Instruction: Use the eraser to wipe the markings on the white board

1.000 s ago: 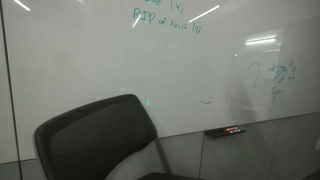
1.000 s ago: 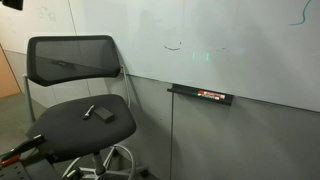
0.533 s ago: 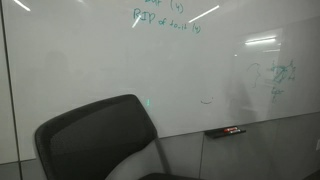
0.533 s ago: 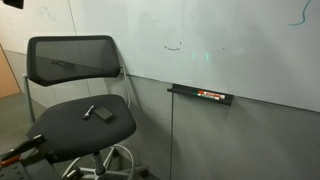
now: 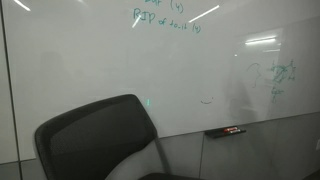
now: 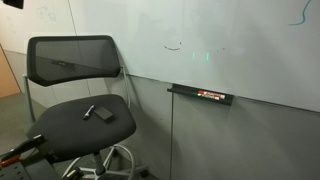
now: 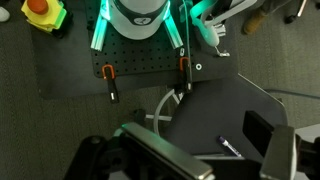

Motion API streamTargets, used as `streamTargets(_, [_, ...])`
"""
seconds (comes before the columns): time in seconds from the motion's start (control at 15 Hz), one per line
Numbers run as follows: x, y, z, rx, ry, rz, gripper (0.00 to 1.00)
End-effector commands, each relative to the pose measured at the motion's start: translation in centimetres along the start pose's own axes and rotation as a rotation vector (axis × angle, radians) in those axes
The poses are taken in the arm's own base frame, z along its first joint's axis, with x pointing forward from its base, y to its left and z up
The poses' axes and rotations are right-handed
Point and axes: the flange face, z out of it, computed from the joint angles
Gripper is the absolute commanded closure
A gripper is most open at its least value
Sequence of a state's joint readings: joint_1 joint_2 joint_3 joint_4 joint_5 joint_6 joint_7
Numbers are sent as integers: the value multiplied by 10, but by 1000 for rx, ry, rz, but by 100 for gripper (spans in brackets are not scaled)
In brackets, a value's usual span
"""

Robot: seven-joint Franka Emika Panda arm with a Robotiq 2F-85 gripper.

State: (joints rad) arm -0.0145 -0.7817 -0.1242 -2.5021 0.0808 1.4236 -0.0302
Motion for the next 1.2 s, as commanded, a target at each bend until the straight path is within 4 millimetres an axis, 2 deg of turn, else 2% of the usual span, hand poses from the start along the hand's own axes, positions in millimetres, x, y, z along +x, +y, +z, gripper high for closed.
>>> streamTargets(0.0, [18,-2,17,-60,-30,-51,0])
streamTargets(0.13, [38,-3,32,-151,-42,-122,0])
streamTargets(0.27, [68,-14,48,-231,-43,-204,0])
streamTargets(0.47, [121,-61,80,-344,-53,-307,0])
streamTargets(0.73, [175,-119,140,-456,-64,-504,0])
streamTargets(0.8, [187,-128,151,-494,-70,-549,0])
streamTargets(0.93, [212,-137,172,-570,-91,-641,0])
streamTargets(1.13, [256,-140,189,-664,-94,-792,0])
